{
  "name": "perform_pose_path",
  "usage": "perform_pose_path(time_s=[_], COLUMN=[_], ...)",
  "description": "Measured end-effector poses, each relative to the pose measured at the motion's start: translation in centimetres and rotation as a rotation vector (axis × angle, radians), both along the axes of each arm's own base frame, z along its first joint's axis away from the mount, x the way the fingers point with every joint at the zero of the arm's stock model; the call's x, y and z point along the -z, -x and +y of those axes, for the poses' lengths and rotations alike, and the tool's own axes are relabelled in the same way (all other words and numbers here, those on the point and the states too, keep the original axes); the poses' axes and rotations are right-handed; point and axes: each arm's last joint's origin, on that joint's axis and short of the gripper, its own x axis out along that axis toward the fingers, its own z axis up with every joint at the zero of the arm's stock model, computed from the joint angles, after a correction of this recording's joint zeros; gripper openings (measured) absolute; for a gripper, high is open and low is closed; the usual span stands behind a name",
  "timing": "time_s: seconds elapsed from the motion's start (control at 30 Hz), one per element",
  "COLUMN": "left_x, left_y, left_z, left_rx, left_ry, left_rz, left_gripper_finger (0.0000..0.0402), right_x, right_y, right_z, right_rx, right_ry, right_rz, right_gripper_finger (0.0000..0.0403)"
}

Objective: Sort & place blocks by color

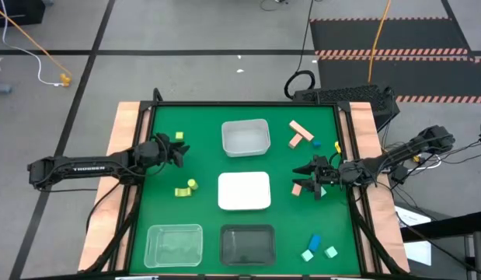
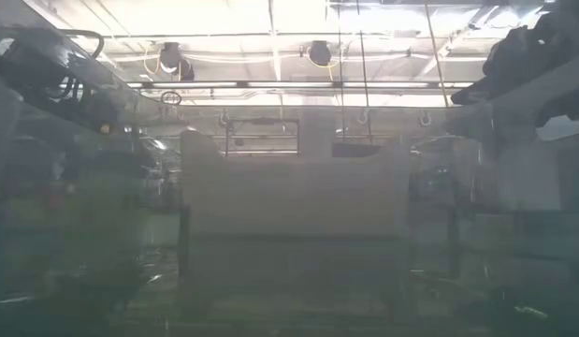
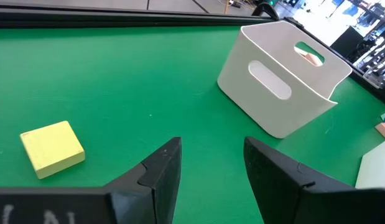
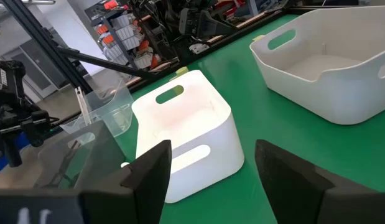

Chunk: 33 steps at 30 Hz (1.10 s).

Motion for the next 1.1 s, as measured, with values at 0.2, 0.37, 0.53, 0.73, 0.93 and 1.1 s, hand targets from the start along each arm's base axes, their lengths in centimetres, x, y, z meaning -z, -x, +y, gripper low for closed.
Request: perform_pose_path(time_s=[0.2,0.37,0.53,0.73,0.93,1.1], left_x=[0.01,0.01,0.01,0.00,0.01,0.01], left_y=[0.00,0.00,0.00,0.00,0.00,0.00], left_z=[0.00,0.00,0.00,0.00,0.00,0.00], left_rx=[0.000,0.000,0.000,0.000,0.000,0.000], left_ry=[0.000,0.000,0.000,0.000,0.000,0.000], left_rz=[0.000,0.000,0.000,0.000,0.000,0.000], left_gripper_finger=[0.0175,0.0175,0.0175,0.0175,0.0175,0.0175], right_x=[0.00,0.00,0.00,0.00,0.00,-0.57], right_y=[0.00,0.00,0.00,0.00,0.00,-0.08], right_z=[0.00,0.00,0.00,0.00,0.00,0.02], right_rx=[0.000,0.000,0.000,0.000,0.000,0.002], right_ry=[0.000,0.000,0.000,0.000,0.000,-0.020], right_rz=[0.000,0.000,0.000,0.000,0.000,-0.058], right_gripper_finger=[0.0222,0.0222,0.0222,0.0222,0.0222,0.0222])
